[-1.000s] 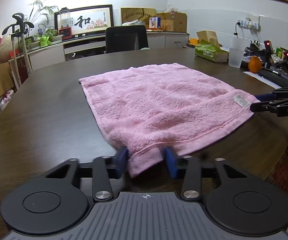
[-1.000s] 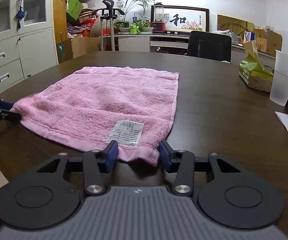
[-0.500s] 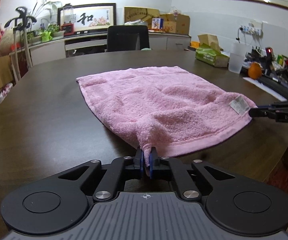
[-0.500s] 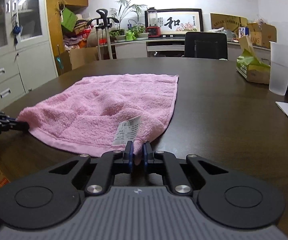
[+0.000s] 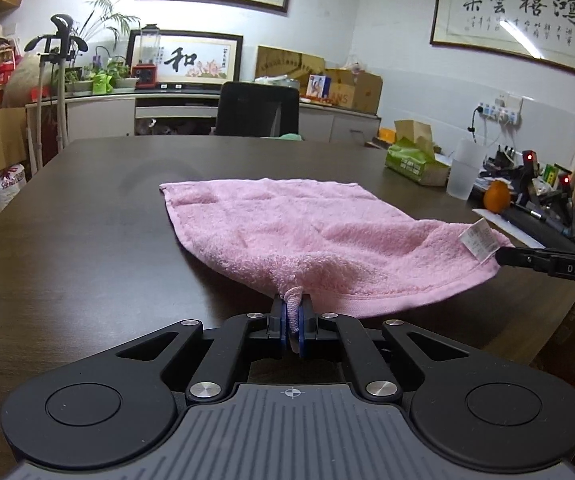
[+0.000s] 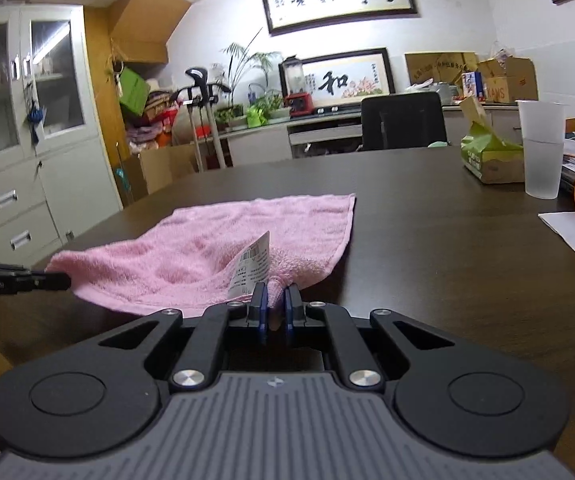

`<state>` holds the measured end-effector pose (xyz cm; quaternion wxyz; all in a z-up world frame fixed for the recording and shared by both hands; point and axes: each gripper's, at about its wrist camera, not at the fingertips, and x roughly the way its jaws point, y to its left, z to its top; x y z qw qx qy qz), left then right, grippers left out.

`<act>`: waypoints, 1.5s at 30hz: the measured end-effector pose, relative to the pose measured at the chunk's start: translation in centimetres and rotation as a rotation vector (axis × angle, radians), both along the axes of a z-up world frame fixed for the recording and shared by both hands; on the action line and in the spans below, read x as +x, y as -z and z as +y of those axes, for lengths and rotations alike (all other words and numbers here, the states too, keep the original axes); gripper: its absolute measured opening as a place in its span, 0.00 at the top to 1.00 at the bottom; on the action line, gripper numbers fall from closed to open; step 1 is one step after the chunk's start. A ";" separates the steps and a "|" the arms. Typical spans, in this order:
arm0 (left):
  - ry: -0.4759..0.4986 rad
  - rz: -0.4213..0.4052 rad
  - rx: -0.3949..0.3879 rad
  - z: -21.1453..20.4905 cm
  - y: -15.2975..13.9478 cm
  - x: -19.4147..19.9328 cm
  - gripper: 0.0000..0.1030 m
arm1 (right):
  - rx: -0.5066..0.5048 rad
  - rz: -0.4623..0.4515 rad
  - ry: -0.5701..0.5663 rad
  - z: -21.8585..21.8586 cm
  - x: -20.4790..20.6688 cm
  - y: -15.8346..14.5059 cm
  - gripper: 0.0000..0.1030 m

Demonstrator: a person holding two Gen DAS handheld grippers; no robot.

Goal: Fold towel
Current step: 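Lift the gripped edge with both grippers and fold it over the towel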

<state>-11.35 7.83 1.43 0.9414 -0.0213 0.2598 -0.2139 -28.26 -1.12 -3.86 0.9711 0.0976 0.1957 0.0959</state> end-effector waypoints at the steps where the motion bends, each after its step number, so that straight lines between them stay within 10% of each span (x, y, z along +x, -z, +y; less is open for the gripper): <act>1: 0.002 -0.001 -0.004 0.1 0.0 0.1 0.96 | 0.006 -0.005 0.007 0.0 0.0 -0.1 0.92; 45: -0.106 0.017 -0.082 2.5 -4.2 6.9 0.95 | 0.062 -0.042 0.029 1.8 7.5 -5.4 0.92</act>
